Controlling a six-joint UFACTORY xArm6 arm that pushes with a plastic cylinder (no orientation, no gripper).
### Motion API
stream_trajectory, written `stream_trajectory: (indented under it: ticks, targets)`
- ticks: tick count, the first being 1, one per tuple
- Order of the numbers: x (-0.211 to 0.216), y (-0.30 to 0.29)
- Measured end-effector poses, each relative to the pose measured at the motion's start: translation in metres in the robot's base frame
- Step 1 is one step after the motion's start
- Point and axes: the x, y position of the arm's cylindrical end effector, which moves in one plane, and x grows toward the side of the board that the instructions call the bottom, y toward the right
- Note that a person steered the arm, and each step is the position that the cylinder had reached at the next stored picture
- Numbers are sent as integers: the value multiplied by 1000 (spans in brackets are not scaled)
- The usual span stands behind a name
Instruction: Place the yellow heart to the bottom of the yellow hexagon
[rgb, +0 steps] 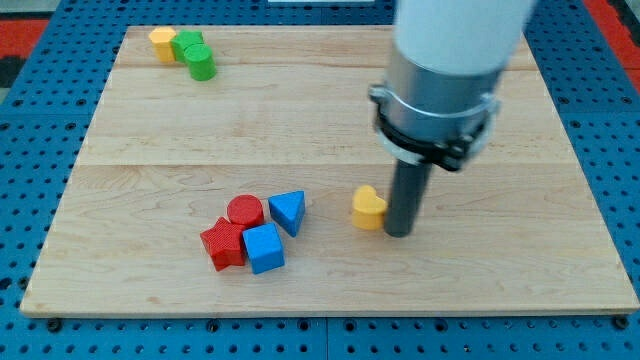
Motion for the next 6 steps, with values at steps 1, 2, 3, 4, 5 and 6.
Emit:
stream_trajectory:
  ticks: [1,2,3,4,5,6]
  targets:
    - [-28,-40]
    - [-54,-83]
    - [-77,-125]
    - [-104,-129]
    - [-140,-134]
    - [-153,-162]
